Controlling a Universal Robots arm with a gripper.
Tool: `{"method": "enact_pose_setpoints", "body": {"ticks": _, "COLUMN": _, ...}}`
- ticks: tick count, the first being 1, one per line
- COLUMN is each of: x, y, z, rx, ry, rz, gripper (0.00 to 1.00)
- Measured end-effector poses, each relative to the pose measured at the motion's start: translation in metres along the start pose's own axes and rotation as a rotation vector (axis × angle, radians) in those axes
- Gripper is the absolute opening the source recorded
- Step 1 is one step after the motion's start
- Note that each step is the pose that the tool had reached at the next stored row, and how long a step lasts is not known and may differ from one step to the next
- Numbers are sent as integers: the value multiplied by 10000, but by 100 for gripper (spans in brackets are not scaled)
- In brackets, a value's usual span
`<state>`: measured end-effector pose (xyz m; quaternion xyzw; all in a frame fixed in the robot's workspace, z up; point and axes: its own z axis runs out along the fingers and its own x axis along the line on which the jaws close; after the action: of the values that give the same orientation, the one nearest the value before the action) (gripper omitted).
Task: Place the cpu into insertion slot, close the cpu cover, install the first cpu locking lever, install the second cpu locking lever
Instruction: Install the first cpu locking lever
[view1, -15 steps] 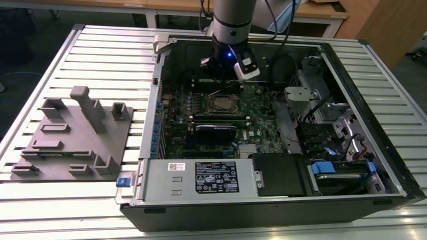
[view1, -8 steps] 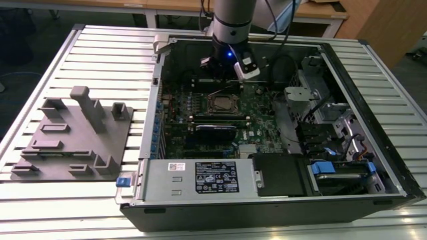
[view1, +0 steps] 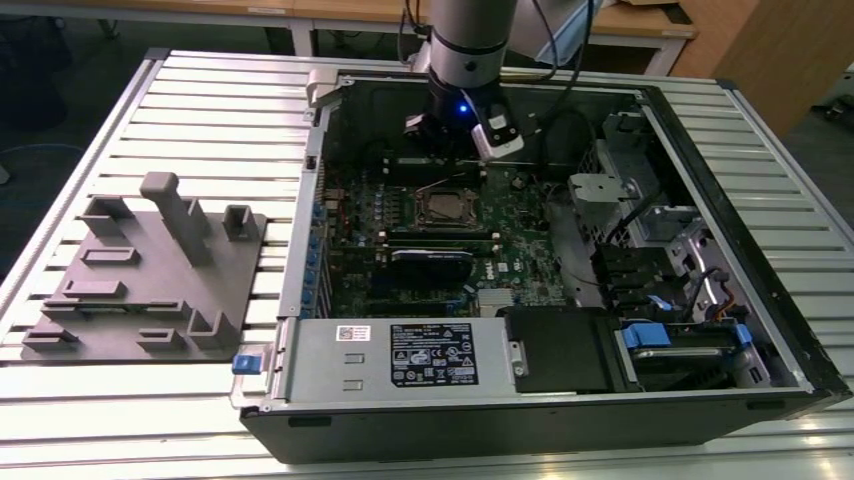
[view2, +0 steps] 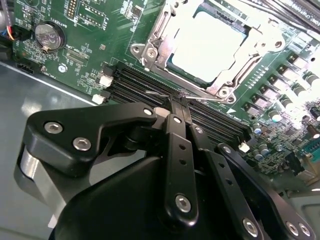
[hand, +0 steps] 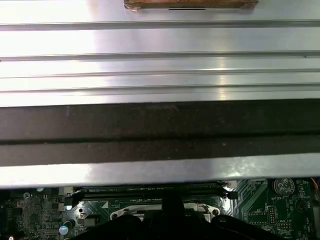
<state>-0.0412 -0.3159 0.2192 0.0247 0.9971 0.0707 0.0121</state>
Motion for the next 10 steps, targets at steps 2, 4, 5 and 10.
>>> {"method": "enact_pose_setpoints", "body": {"ticks": 2, "x": -14, "y": 0, "z": 3, "rx": 0, "ry": 0, "rz": 0, "gripper": 11}}
{"method": "enact_pose_setpoints", "body": {"ticks": 4, "x": -27, "y": 1, "z": 7, "rx": 1, "ry": 0, "rz": 0, "gripper": 11}}
{"method": "enact_pose_setpoints", "body": {"ticks": 5, "x": -32, "y": 1, "z": 11, "rx": 1, "ry": 0, "rz": -1, "gripper": 11}}
{"method": "enact_pose_setpoints", "body": {"ticks": 10, "x": -49, "y": -2, "z": 30, "rx": 4, "ry": -15, "rz": 111, "gripper": 11}}
